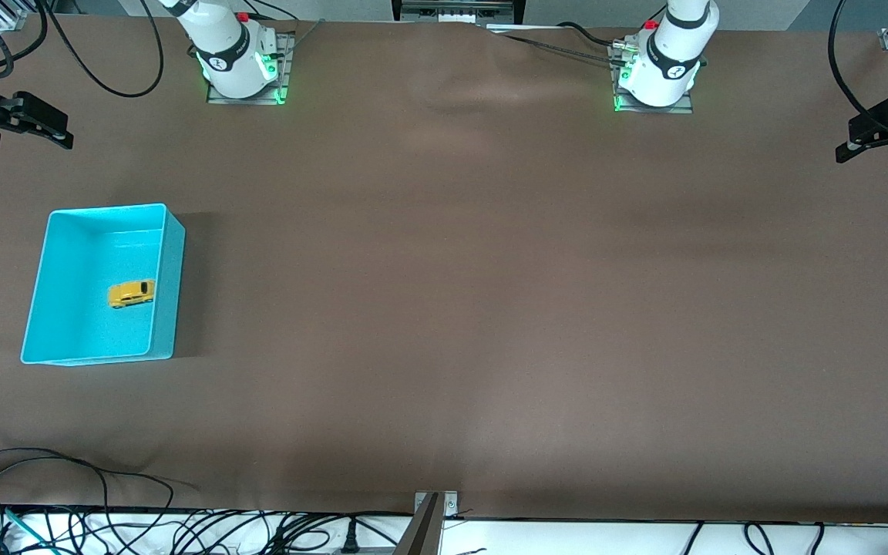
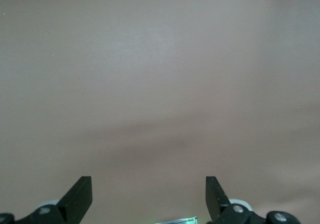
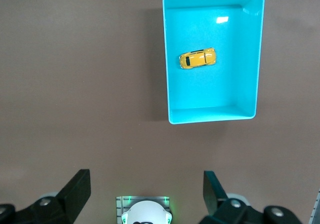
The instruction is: Wind up and store yellow beetle car
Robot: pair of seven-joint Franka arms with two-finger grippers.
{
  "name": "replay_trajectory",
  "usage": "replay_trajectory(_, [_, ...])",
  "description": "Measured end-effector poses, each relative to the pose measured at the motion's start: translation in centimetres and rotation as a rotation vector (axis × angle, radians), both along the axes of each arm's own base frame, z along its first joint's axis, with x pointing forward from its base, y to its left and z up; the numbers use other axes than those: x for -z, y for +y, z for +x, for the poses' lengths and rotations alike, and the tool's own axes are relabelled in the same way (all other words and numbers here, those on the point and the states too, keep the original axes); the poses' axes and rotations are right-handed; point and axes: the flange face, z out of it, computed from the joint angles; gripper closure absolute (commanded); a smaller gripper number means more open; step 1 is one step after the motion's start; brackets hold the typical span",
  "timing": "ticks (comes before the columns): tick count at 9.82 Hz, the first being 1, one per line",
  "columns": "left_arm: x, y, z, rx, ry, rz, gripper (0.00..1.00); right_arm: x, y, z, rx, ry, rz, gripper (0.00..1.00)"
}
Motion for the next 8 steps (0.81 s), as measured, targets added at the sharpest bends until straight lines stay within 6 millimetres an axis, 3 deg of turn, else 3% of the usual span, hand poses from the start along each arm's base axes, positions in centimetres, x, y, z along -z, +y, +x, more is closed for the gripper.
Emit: replay_trajectory(8, [0.1,0.2,0.3,-0.004,-0.015,0.001,0.00,0.1,-1.4,0.1,0.026,-0.001,0.001,0.00])
